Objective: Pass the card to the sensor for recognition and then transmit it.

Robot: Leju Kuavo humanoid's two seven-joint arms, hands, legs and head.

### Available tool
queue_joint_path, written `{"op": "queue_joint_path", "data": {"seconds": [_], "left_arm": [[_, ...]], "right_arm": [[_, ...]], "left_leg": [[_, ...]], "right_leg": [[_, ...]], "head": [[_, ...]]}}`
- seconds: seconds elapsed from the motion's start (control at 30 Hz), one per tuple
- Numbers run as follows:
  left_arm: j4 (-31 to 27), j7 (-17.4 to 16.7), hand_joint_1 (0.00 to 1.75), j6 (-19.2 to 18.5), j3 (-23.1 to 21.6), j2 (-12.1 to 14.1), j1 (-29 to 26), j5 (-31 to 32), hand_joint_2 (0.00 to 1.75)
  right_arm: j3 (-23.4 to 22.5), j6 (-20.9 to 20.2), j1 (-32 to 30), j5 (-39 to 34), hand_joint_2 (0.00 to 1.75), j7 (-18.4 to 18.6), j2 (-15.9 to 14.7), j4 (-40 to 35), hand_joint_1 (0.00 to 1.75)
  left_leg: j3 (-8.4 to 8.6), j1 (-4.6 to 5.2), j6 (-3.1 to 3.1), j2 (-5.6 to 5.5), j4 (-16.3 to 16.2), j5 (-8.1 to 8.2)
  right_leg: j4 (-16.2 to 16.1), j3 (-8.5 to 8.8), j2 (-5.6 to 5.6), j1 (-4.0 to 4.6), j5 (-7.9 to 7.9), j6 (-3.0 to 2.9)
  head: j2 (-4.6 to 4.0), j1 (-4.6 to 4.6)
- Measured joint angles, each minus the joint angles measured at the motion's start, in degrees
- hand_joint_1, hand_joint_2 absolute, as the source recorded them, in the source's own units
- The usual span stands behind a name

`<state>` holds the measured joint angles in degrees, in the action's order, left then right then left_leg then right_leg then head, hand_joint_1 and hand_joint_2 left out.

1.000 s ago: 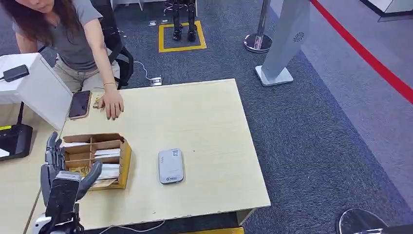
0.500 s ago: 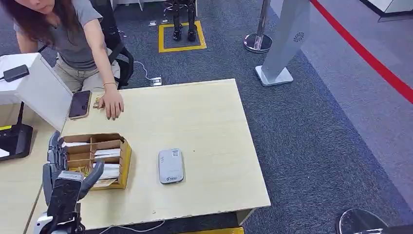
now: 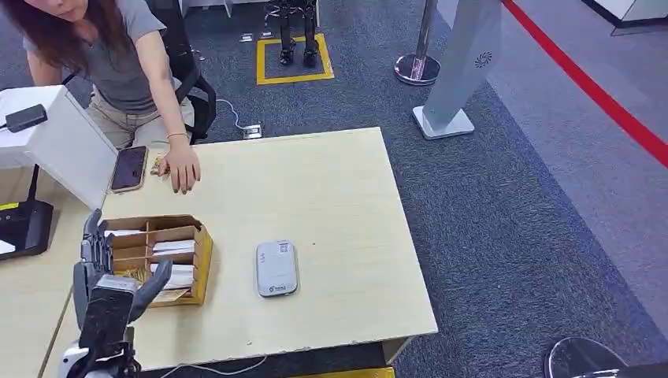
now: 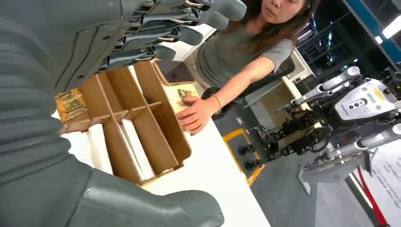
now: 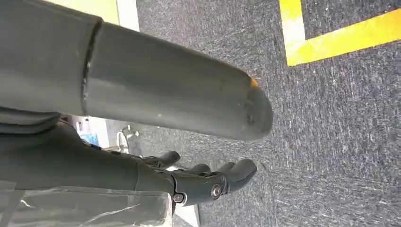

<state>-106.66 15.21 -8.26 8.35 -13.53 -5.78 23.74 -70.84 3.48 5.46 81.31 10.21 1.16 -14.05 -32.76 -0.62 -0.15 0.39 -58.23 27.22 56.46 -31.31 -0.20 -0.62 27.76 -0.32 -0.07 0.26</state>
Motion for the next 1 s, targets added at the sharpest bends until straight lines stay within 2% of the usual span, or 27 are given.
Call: {"op": "queue_joint_path", "data": {"seconds": [1.0], "left_arm": [[-2.05,-0.09,0.00,0.85,-0.20,0.57,-1.70,-0.52,1.75]], "right_arm": [[0.02,-0.11,0.03,-0.04,0.00,0.50,1.09,0.04,0.00]], "left_leg": [[0.00,0.00,0.00,0.00,0.00,0.00]], "right_leg": [[0.00,0.00,0.00,0.00,0.00,0.00]], "head": [[0.00,0.00]]}}
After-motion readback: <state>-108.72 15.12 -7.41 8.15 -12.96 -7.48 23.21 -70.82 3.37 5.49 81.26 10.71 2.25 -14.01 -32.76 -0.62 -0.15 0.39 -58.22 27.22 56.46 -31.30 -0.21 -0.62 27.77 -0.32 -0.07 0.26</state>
